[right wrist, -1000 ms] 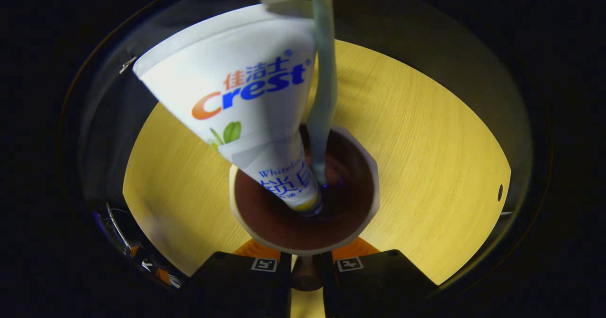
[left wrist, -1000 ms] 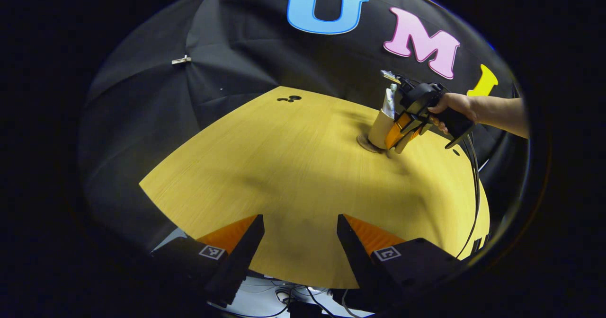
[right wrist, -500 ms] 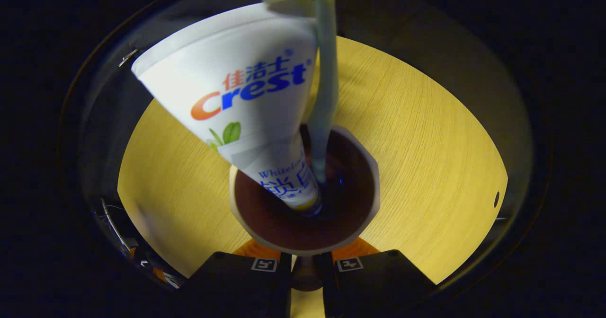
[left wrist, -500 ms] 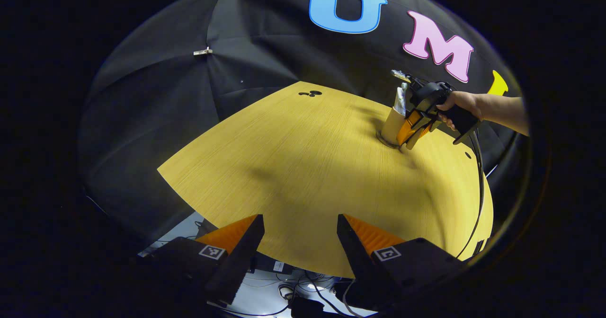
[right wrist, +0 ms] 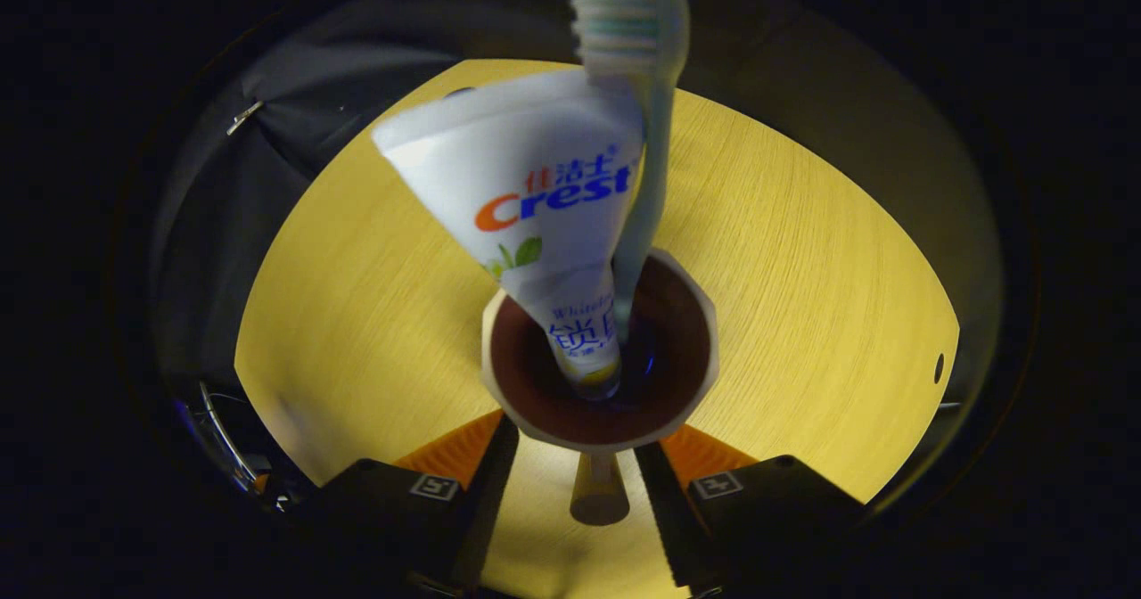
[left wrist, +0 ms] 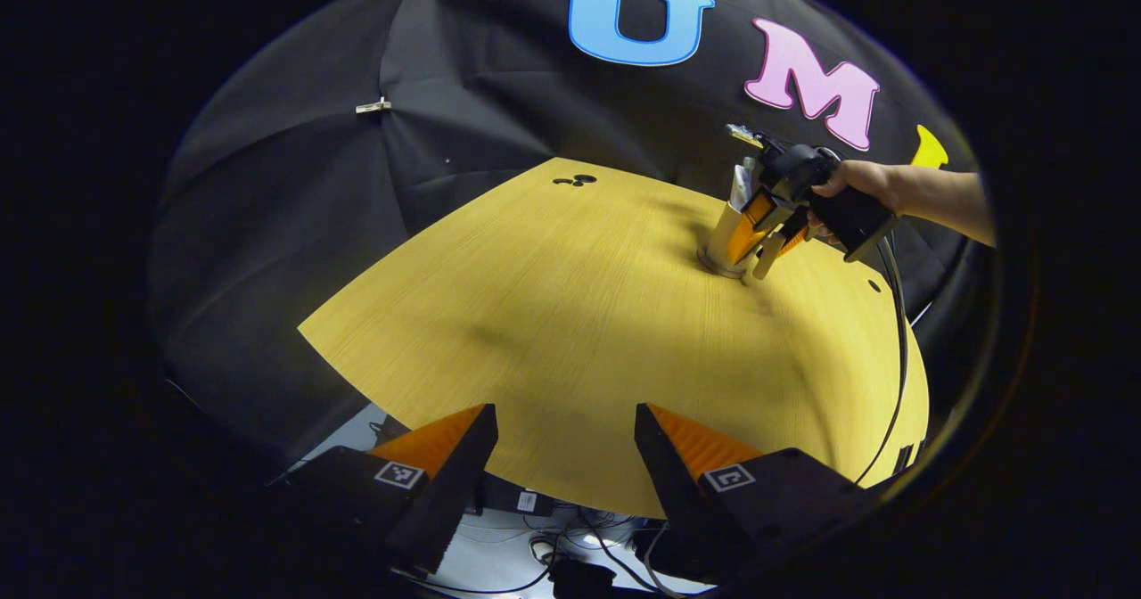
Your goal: Put the toothbrush and toothpaste on the desktop into the cup, then pick up the cup and place it on the coaster on the desktop.
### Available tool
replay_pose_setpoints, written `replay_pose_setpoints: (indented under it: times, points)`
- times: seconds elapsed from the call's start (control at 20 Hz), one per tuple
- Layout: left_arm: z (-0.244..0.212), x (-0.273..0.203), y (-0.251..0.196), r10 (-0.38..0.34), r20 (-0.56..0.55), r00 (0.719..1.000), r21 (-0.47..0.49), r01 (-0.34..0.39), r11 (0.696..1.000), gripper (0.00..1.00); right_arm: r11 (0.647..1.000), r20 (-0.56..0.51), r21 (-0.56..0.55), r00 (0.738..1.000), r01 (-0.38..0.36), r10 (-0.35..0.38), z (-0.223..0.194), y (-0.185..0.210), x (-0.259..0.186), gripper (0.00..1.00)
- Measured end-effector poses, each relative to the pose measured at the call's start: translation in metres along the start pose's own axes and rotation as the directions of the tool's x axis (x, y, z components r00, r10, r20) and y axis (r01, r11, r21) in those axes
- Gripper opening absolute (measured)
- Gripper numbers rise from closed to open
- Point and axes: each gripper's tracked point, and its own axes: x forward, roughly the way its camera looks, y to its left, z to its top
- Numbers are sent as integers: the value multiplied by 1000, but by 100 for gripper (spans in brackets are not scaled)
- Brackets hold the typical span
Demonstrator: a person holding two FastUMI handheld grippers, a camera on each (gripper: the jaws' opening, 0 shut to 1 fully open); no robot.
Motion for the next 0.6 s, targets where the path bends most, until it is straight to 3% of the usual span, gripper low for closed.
replay_pose_setpoints:
  times: [0.1,0.4,0.6]
  points:
    - [3,-7,-3,-10,6,1000,6,10,1000,98,1000,27,22,1000,-2,1,0,-1,-15,100]
    - [11,-28,-18,-72,34,997,30,71,997,98,995,191,103,981,4,-24,-5,-16,-97,100]
    - [31,-48,-34,-131,82,988,86,124,989,98,989,339,147,937,34,-83,-25,-26,-163,100]
